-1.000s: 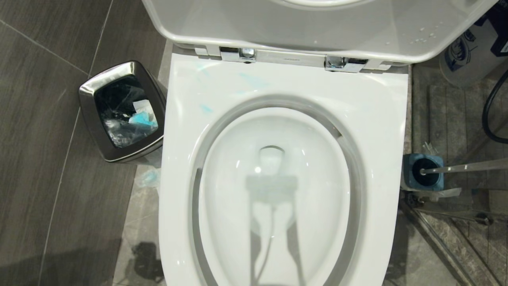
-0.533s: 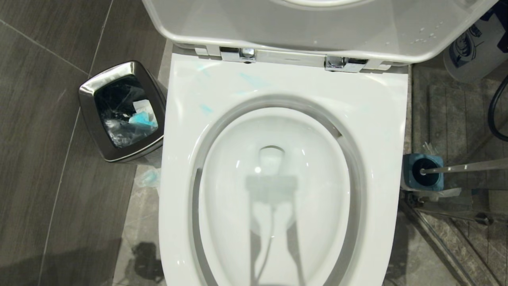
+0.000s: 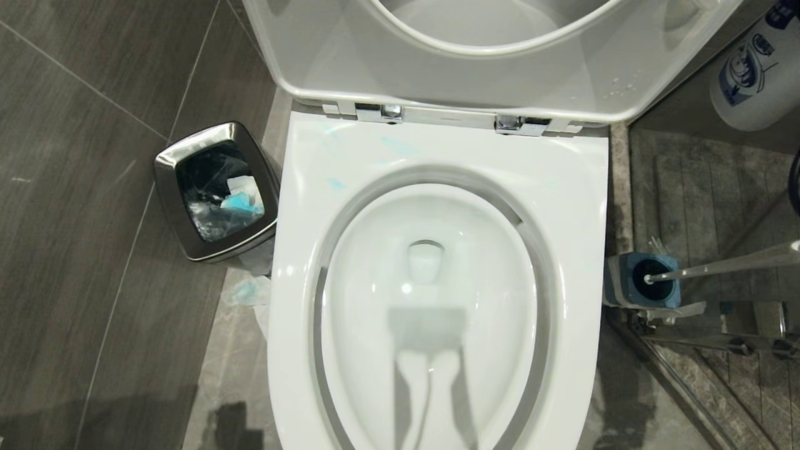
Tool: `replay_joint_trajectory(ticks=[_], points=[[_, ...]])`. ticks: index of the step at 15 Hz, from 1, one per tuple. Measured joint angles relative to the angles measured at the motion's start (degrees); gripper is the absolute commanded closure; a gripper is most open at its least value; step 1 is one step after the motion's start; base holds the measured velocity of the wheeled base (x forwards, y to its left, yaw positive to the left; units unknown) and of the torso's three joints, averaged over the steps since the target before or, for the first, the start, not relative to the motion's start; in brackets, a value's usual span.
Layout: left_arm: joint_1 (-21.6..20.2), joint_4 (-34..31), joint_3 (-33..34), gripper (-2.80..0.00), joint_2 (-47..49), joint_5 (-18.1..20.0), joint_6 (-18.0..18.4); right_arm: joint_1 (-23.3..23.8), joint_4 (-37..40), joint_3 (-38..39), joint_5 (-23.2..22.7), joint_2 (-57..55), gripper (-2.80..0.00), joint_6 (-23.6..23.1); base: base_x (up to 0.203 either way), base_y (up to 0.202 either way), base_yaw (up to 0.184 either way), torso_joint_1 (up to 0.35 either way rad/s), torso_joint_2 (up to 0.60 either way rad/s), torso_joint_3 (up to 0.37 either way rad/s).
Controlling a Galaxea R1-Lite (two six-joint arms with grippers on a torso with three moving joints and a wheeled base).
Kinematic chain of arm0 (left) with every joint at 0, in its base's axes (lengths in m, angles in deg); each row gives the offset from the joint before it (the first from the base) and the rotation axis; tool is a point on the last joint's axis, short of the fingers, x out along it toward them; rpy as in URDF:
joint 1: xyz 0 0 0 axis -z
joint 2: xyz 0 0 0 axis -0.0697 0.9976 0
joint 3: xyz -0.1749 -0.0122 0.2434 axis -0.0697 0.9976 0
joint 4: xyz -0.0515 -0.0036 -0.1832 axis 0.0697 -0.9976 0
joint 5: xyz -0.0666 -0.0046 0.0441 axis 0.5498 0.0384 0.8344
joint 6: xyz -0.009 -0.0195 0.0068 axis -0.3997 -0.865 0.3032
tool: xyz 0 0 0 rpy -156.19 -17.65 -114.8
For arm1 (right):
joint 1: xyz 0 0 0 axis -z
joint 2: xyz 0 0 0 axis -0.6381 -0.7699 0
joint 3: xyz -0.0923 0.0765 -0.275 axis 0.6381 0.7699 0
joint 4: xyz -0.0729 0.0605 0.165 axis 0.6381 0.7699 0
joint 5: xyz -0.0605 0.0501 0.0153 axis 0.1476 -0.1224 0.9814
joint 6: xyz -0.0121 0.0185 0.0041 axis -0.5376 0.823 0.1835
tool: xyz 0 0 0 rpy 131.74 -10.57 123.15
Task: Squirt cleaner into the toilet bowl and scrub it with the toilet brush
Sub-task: Pour in the cleaning agent
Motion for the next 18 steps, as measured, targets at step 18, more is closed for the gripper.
replay_joint_trajectory(ticks=[18], points=[[0.0, 0.0, 0.0, 0.0, 0.0, 0.0, 0.1, 0.0, 31.2, -1.2, 0.5, 16.0, 0.0, 4.2, 0.0, 0.0, 0.0, 0.0, 0.0, 0.202]])
